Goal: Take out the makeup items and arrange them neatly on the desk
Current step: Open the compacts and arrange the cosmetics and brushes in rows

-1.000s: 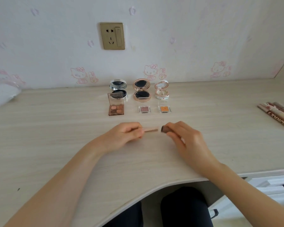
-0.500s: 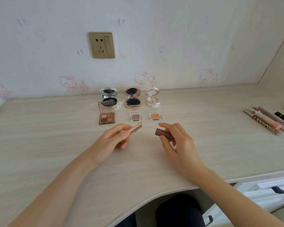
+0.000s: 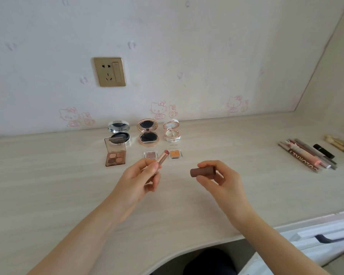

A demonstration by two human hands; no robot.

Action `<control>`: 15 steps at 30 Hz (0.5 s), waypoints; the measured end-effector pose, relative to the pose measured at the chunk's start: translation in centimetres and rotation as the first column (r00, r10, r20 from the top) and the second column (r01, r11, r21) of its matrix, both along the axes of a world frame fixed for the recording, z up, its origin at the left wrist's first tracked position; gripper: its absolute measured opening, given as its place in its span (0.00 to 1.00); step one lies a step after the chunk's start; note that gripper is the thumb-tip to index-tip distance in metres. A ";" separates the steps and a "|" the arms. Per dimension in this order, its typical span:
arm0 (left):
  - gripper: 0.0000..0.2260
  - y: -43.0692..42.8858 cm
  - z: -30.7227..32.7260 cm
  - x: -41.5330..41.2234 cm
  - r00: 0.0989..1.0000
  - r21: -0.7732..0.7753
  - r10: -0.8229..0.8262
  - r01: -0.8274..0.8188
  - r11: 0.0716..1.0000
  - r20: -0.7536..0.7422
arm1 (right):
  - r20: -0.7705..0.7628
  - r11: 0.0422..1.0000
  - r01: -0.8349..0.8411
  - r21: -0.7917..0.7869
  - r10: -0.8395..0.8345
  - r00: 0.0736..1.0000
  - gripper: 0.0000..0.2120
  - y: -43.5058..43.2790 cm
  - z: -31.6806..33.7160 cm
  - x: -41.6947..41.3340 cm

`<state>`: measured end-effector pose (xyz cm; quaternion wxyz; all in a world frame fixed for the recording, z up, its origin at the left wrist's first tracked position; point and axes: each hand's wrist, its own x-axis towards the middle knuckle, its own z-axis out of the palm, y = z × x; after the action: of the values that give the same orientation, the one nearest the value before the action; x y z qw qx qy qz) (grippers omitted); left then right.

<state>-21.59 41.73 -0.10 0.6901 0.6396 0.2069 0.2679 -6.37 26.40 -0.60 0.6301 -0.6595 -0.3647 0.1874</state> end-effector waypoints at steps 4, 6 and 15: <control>0.08 -0.9 -0.1 1.8 0.999 0.069 0.008 -0.004 0.998 -0.051 | -0.406 0.995 -0.054 0.082 0.083 0.910 0.07 -1.0 0.2 1.7; 0.09 -1.5 0.1 3.0 0.998 0.096 -0.004 0.011 0.995 -0.067 | -0.529 0.993 -0.038 0.114 0.093 0.844 0.06 -1.2 0.4 2.7; 0.08 -2.4 2.0 9.3 0.989 0.343 -0.024 0.073 0.937 -0.144 | -0.675 0.991 -0.019 0.133 0.105 0.730 0.07 -1.2 1.7 7.1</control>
<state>-12.25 39.32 1.92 0.5571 0.7731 0.1877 0.2383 0.73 25.16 1.15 0.7507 -0.4946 -0.1411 0.4146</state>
